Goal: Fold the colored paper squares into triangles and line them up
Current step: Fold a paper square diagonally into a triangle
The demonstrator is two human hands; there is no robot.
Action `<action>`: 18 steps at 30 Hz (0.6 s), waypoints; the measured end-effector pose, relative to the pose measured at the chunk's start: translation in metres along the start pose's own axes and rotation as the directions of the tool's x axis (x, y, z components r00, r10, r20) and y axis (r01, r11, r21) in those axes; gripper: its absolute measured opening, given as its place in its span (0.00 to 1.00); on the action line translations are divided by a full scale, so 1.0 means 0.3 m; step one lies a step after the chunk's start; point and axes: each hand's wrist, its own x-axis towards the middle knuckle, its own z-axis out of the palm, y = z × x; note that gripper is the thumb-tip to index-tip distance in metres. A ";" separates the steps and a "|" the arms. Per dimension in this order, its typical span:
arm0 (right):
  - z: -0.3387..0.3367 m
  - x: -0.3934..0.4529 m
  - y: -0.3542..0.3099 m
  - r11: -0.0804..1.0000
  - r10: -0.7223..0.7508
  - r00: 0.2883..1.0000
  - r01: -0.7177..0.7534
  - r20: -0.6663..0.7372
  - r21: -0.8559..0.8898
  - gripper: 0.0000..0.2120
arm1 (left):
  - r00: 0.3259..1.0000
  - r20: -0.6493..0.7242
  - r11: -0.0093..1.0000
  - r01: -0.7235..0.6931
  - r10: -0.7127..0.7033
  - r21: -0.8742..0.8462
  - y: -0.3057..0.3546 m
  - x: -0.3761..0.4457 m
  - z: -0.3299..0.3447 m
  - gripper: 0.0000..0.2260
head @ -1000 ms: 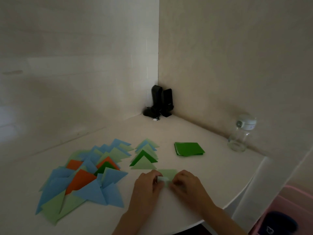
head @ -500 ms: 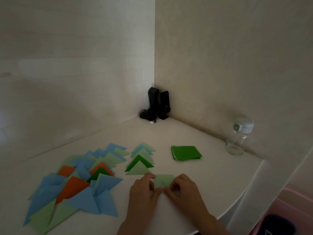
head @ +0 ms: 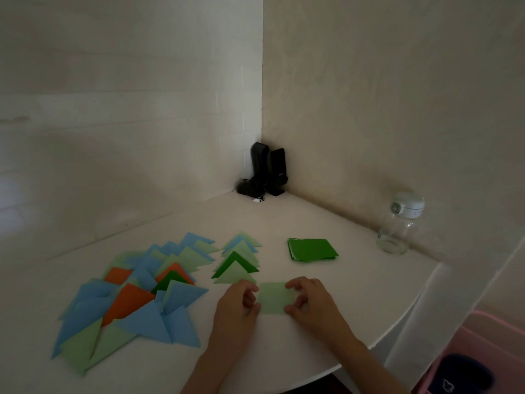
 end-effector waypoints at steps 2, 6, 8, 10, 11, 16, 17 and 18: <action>-0.007 0.006 -0.003 1.000 0.016 1.000 -0.016 0.024 -0.003 0.20 | 0.999 0.006 0.998 -0.054 0.054 0.029 0.013 -0.001 0.002 0.17; -0.019 0.018 -0.015 0.998 0.056 0.996 -0.055 0.072 -0.014 0.20 | 0.976 -0.025 0.960 -0.208 0.216 0.187 0.022 -0.013 0.017 0.11; -0.021 0.020 -0.014 0.997 0.073 0.995 -0.071 0.071 -0.029 0.18 | 0.968 -0.024 0.934 -0.233 0.249 0.270 0.018 -0.014 0.023 0.12; -0.019 0.021 -0.012 0.996 0.083 0.994 -0.080 0.066 -0.040 0.17 | 0.962 -0.013 0.908 -0.252 0.272 0.334 0.029 -0.018 0.020 0.13; -0.020 0.019 -0.013 0.996 0.087 0.994 -0.084 0.060 -0.040 0.17 | 0.962 0.000 0.894 -0.253 0.272 0.369 0.038 -0.022 0.016 0.11; -0.041 -0.012 -0.047 0.997 0.050 0.998 -0.049 0.026 -0.060 0.13 | 0.965 0.086 0.793 -0.255 0.249 0.553 0.092 -0.070 0.016 0.12; -0.045 -0.021 -0.053 0.997 0.039 0.999 -0.037 0.021 -0.063 0.12 | 0.968 0.103 0.780 -0.247 0.230 0.575 0.102 -0.077 0.020 0.15; -0.049 -0.027 -0.059 0.998 0.031 0.999 -0.030 0.020 -0.063 0.13 | 0.973 0.104 0.778 -0.228 0.207 0.586 0.113 -0.080 0.022 0.19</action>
